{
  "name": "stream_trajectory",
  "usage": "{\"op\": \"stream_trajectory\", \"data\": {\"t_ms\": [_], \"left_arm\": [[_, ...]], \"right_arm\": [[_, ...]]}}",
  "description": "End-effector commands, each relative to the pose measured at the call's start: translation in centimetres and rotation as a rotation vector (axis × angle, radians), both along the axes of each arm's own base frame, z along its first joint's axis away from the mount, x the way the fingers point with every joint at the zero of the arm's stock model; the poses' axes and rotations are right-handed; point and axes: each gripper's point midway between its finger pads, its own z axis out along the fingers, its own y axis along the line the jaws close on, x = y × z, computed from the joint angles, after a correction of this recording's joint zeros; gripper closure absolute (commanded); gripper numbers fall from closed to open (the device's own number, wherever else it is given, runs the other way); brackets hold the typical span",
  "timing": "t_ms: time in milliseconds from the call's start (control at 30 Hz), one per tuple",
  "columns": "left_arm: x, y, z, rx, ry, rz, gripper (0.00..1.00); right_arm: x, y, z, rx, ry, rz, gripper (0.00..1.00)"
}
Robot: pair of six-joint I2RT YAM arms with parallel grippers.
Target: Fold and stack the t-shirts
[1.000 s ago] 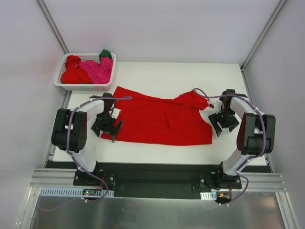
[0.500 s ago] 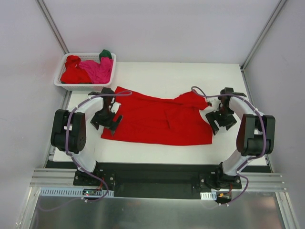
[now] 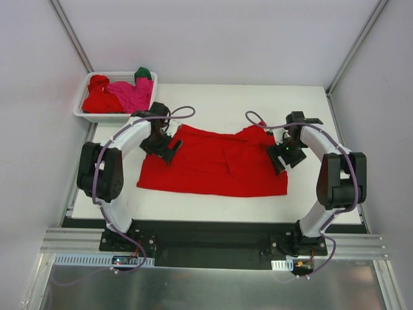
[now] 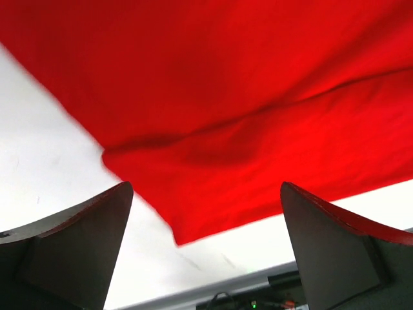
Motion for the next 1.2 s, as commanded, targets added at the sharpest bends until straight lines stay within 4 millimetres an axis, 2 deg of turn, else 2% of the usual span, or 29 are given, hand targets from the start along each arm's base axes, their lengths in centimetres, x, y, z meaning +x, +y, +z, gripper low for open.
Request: {"op": "stream_trajectory", "data": {"t_ms": [0, 100, 233, 333, 367, 400, 467, 800, 933, 1100, 1133, 1167], "left_arm": [[0.5, -2.3, -1.4, -0.052, 0.057, -0.084, 0.01], [1.1, -3.0, -2.4, -0.064, 0.073, -0.118, 0.01], [2.6, -3.6, -2.9, -0.079, 0.054, -0.165, 0.01], [4.4, -3.8, -2.7, -0.066, 0.022, -0.178, 0.01], [4.9, -3.8, -2.5, -0.062, 0.011, -0.179, 0.01], [5.9, -4.1, -2.0, -0.065, -0.015, -0.182, 0.01], [6.7, -4.3, -1.7, -0.066, -0.034, -0.182, 0.01], [9.3, -5.3, -0.7, -0.088, -0.095, -0.237, 0.01], [10.3, -5.8, -0.4, -0.096, -0.118, -0.262, 0.01], [11.4, -6.1, 0.4, -0.094, -0.152, -0.262, 0.01], [11.5, -6.1, 0.5, -0.093, -0.154, -0.265, 0.01], [11.5, -6.0, 0.7, -0.09, -0.159, -0.264, 0.01]], "right_arm": [[0.4, 0.8, -0.5, -0.018, 0.029, 0.066, 0.19], [1.8, 0.5, -0.9, -0.063, 0.012, 0.084, 0.19], [4.7, 0.2, -0.2, -0.089, -0.053, 0.087, 0.19], [7.0, 0.7, 1.0, -0.076, -0.1, 0.082, 0.19], [8.2, 0.9, 2.1, -0.071, -0.138, 0.081, 0.19], [8.6, 1.0, 2.1, -0.072, -0.142, 0.082, 0.19], [9.8, 1.2, 3.0, -0.069, -0.173, 0.092, 0.19], [9.0, 2.7, 1.8, 0.025, -0.118, 0.194, 0.18], [9.8, 2.9, 2.0, 0.032, -0.139, 0.186, 0.18], [10.6, 2.4, 1.0, -0.011, -0.154, 0.193, 0.18], [11.3, 2.3, 1.0, -0.019, -0.19, 0.198, 0.16], [11.3, 2.2, 0.5, -0.025, -0.195, 0.204, 0.14]]}}
